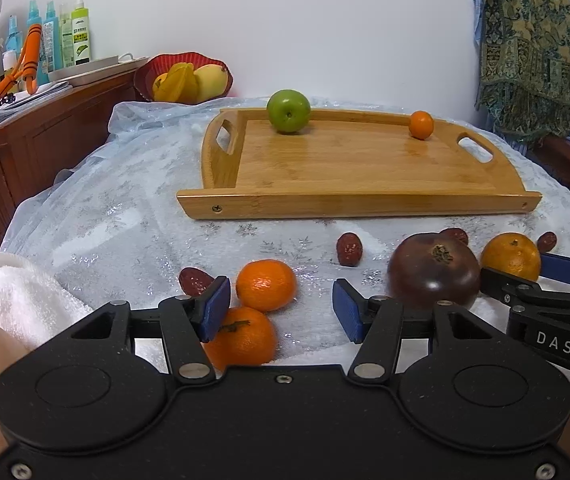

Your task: Organize fruits

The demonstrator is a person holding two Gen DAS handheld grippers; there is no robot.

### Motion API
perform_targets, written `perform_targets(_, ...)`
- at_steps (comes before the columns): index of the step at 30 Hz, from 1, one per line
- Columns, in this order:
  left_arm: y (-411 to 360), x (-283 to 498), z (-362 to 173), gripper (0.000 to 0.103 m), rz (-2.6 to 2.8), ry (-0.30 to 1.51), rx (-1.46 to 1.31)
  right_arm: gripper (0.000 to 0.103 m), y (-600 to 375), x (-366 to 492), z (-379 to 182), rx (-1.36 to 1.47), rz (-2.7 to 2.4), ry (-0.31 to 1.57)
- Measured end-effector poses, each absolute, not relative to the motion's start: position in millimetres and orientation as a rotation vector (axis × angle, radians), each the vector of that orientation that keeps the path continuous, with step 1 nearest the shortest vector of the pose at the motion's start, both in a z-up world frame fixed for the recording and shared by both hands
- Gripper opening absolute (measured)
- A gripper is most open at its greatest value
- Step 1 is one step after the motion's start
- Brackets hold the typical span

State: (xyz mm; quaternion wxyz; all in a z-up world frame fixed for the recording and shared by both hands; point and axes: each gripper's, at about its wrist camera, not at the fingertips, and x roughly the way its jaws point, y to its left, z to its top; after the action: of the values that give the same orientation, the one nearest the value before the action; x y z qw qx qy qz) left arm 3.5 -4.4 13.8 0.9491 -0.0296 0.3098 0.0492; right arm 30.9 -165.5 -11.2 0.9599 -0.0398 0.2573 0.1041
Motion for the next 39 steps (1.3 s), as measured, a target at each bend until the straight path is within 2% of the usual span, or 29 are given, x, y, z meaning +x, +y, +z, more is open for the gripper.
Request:
perform_targets(11, 5, 16, 6, 0.053, 0.111, 0.649, -0.099, 0.069, -168, 40, -17, -0.045, 0.212, 0.555)
perform_targets(16, 4, 19, 6, 0.033, 0.107, 0.642, -0.083, 0.066, -168, 43, -19, -0.032, 0.209, 0.568)
perform_targets(20, 5, 20, 8, 0.032, 0.102, 0.636, -0.111, 0.056, -168, 44, -18, -0.021, 0.192, 0.570)
perform_targets(31, -6, 25, 30, 0.032, 0.054, 0.555, -0.057, 0.054, -178, 43, -4, 0.053, 0.186, 0.505)
perform_targets(39, 1, 72, 55, 0.032, 0.010, 0.513, -0.061, 0.054, -186, 72, 28, 0.040, 0.186, 0.419)
